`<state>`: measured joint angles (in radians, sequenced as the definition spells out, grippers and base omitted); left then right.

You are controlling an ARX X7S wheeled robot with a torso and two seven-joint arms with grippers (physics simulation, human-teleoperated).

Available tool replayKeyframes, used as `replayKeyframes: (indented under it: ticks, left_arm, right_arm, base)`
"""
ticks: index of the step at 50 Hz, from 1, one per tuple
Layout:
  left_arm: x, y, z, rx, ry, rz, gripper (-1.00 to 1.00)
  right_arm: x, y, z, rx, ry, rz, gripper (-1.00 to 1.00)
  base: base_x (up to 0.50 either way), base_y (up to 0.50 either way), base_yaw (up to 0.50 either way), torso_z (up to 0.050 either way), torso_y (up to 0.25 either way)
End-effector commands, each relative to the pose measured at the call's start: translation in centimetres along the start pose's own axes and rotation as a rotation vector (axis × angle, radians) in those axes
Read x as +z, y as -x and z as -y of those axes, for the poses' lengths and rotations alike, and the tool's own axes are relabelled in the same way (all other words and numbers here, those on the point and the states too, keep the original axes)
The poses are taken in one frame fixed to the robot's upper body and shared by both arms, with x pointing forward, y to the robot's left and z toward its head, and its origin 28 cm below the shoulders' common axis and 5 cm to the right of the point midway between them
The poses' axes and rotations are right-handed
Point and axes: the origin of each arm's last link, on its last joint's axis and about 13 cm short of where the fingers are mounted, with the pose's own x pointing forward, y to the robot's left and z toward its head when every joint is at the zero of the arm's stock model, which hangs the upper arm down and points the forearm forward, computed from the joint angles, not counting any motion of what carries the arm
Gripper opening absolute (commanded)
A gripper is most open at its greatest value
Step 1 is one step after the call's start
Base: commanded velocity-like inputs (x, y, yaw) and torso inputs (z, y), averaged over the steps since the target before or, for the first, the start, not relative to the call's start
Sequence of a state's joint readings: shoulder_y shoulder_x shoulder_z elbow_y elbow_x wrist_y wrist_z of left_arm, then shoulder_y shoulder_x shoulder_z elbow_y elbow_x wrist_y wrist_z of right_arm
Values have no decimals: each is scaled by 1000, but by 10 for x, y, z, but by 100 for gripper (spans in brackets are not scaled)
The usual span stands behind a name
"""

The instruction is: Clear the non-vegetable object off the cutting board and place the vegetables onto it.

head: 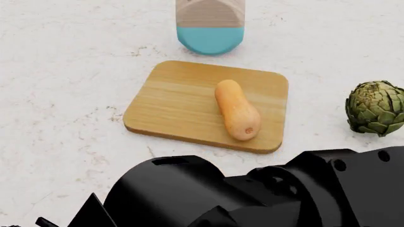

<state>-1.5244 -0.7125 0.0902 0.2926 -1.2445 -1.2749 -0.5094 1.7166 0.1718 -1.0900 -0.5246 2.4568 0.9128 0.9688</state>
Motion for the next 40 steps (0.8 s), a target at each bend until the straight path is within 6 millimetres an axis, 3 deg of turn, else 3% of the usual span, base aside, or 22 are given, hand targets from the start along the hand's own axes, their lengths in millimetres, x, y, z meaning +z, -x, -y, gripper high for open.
replayKeyframes:
  ticks: [1,19,40]
  left_arm:
    - [0,0,1,-3,-1,1,100]
    - [0,-3,2,-6,-2,1,100]
    - [0,-3,2,-3,-7,0,100]
  right_arm:
    - [-7,14,-9,-35,-9,-26,100]
    - [9,55,3,-184,0,-87,100]
    - [5,43,-17,-44,-84,-64,100]
  base:
    - [0,0,0,0,0]
    - [0,0,0,0,0]
    - [0,0,0,0,0]
